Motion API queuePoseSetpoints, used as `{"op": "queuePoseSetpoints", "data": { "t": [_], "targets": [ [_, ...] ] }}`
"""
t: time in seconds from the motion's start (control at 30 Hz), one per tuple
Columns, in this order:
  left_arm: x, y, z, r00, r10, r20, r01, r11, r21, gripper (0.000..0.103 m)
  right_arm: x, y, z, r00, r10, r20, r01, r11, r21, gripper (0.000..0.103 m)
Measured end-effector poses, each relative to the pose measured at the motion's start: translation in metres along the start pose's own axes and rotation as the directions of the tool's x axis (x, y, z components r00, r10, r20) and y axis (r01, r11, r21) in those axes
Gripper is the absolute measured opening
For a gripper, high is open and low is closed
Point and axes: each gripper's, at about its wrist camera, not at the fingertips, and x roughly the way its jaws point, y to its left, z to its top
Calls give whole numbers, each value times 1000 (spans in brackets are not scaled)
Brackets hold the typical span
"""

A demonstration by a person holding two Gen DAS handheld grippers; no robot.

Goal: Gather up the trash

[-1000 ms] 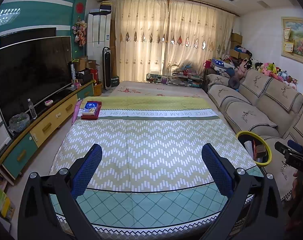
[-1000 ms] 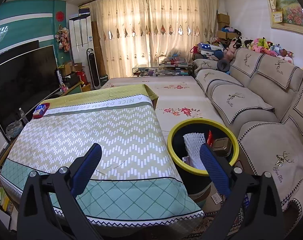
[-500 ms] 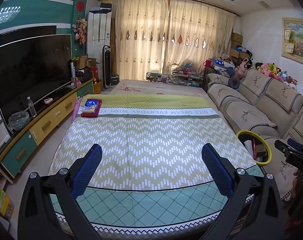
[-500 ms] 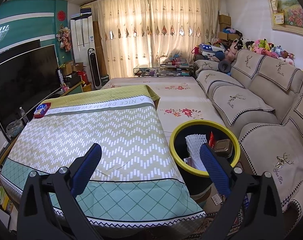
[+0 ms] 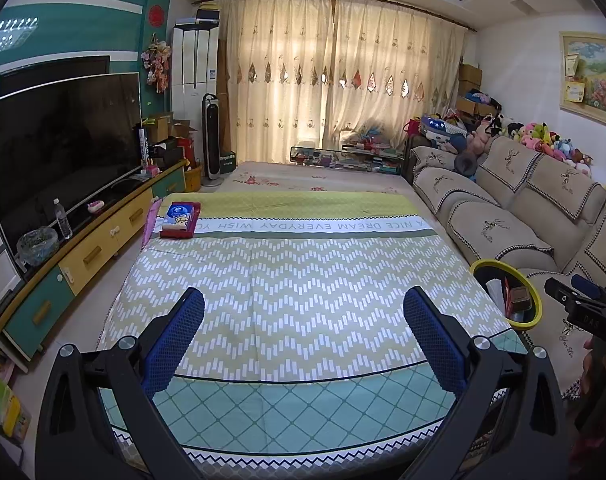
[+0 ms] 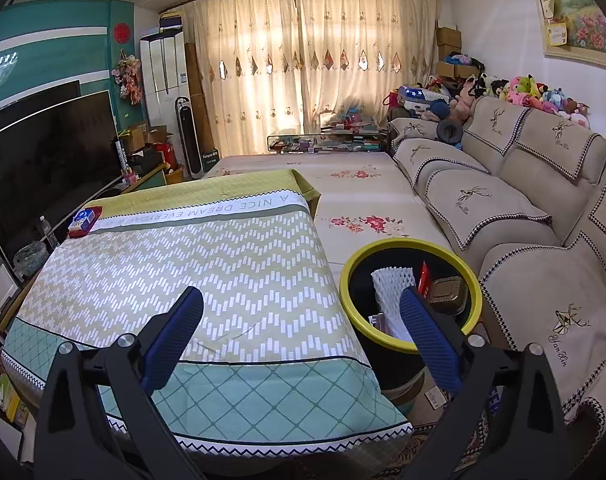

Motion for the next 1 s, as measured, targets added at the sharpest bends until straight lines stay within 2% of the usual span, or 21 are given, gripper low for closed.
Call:
{"op": "queuePoseSetpoints", "data": {
  "t": [1.0],
  "targets": [
    [1,0,-1,1000,2,-9,-2,1000,-1,98,3,2,-2,1000,8,-7,-8,1000,-3,94]
  ]
}}
